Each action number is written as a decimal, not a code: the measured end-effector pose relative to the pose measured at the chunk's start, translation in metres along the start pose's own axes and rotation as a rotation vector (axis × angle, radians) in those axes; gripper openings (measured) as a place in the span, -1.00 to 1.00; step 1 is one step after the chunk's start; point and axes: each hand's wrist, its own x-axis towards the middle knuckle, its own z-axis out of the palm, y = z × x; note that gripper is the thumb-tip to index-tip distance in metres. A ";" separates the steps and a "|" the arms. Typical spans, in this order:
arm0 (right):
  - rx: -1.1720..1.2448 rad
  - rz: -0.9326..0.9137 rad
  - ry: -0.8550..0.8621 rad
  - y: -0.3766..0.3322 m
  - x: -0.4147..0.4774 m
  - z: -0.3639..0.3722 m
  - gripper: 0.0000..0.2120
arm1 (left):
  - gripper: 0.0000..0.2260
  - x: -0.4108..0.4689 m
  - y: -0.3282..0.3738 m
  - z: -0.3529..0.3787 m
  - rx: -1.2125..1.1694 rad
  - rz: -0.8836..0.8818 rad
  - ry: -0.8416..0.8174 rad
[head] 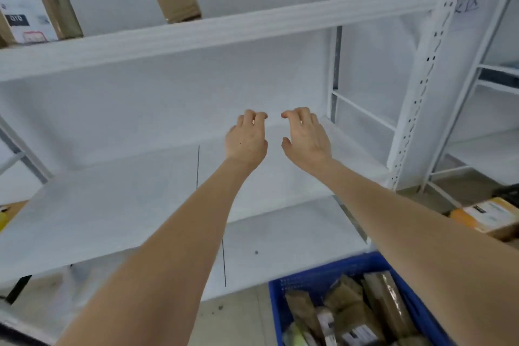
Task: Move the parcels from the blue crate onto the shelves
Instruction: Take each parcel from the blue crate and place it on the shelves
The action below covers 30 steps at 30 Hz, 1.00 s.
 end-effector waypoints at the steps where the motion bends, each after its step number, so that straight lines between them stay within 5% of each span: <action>1: -0.012 0.014 -0.027 0.011 -0.015 0.009 -0.51 | -0.53 -0.011 0.007 0.015 -0.010 -0.007 -0.060; 17: -0.038 0.185 -0.561 0.255 -0.171 0.151 -0.48 | -0.50 -0.112 0.141 0.281 -0.121 -0.210 -0.708; 24: -0.097 0.278 -0.779 0.382 -0.225 0.198 -0.51 | -0.55 -0.136 0.230 0.390 -0.346 -0.475 -0.928; 30: -0.015 0.509 -0.955 0.426 -0.294 0.265 -0.32 | -0.57 -0.180 0.253 0.481 -0.420 -0.583 -1.100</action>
